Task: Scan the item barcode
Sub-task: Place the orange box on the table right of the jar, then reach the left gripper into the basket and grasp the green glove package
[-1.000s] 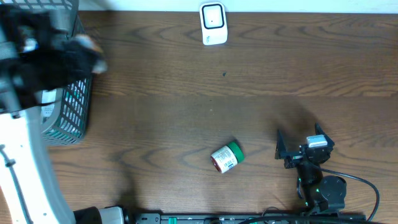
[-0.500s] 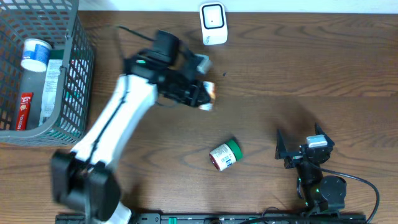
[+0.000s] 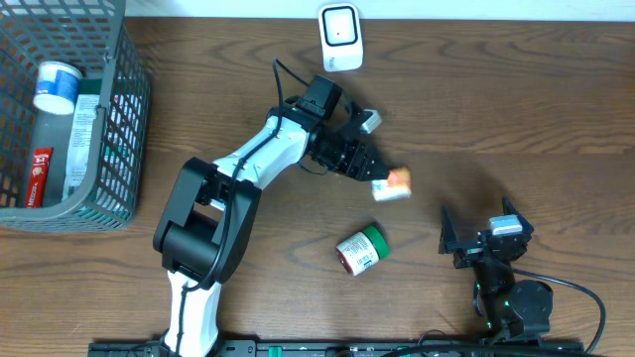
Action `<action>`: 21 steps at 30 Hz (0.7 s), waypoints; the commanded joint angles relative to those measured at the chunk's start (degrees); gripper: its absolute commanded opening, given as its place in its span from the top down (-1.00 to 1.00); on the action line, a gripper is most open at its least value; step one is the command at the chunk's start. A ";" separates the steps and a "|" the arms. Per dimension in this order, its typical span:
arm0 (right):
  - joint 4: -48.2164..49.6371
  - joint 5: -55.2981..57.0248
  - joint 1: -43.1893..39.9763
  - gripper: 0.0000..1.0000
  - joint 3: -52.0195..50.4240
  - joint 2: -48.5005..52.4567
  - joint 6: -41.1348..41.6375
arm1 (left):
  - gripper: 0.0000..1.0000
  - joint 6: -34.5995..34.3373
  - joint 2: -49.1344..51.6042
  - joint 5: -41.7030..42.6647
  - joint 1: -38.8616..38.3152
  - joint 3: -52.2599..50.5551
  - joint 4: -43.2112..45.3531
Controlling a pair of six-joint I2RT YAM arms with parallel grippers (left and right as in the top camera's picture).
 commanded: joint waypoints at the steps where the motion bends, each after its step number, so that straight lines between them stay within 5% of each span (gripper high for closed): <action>1: -0.22 0.07 -0.46 -0.99 -0.04 -0.24 0.28 | -0.65 0.11 -0.61 -3.37 0.50 0.11 0.24; 11: -0.22 0.07 -0.46 -0.99 -0.04 -0.24 0.28 | -0.73 -2.80 -14.16 -16.09 0.50 3.19 -3.69; 21: -0.22 0.07 -0.46 -0.99 -0.04 -0.24 0.28 | -0.73 -3.15 -32.96 -64.22 6.45 23.26 -23.08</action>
